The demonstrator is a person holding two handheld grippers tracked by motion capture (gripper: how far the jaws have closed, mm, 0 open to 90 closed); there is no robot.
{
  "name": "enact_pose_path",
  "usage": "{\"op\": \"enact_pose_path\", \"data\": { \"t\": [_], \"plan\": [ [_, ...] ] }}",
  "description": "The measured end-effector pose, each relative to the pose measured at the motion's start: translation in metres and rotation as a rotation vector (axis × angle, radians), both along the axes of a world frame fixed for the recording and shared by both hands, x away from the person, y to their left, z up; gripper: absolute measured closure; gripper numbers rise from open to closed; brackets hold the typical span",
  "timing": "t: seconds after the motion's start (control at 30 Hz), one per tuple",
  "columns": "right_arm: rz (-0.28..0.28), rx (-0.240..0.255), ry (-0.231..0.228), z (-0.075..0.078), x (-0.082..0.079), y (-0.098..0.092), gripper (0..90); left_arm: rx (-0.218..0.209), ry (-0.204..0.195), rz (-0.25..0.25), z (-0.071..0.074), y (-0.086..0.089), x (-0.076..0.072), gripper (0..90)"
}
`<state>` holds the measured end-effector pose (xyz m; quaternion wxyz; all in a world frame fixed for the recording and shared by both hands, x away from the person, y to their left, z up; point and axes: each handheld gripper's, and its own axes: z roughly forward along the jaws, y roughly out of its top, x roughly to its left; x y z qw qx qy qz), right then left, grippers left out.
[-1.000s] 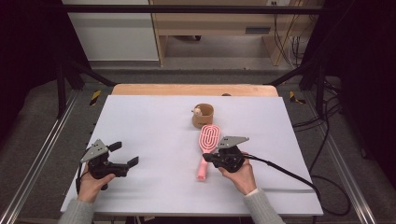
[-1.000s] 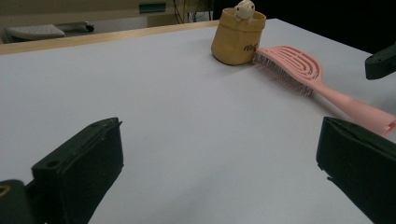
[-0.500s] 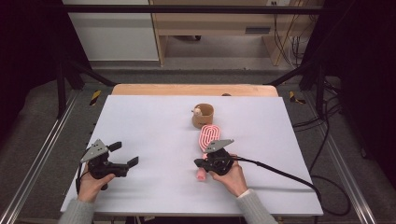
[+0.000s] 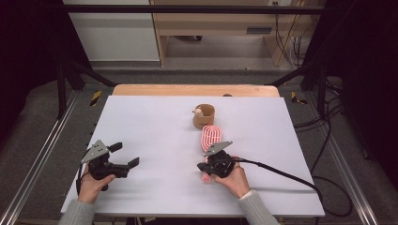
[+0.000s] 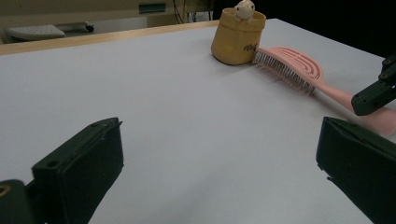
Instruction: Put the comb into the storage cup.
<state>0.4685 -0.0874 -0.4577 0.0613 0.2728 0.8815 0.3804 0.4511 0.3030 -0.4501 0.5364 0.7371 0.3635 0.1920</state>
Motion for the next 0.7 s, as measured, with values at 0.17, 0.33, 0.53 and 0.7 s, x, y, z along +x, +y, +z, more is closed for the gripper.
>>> {"op": "enact_pose_path", "data": {
  "t": [0.17, 0.33, 0.53, 0.7],
  "plan": [
    [-0.001, -0.023, 0.005, -0.001, -0.001, -0.001, 90.0, -0.002, -0.001, 0.000, 0.000, 0.000, 0.000, 0.5],
    [-0.004, -0.040, 0.006, -0.002, -0.002, -0.004, 90.0, -0.002, -0.001, 0.001, 0.000, 0.000, 0.000, 0.5],
    [-0.026, -0.032, 0.010, 0.001, -0.002, -0.012, 90.0, -0.002, -0.001, 0.000, 0.000, 0.000, 0.000, 0.5],
    [-0.042, -0.039, 0.013, 0.002, -0.001, -0.019, 90.0, -0.003, -0.002, 0.001, 0.000, 0.000, 0.000, 0.5]
  ]
}}
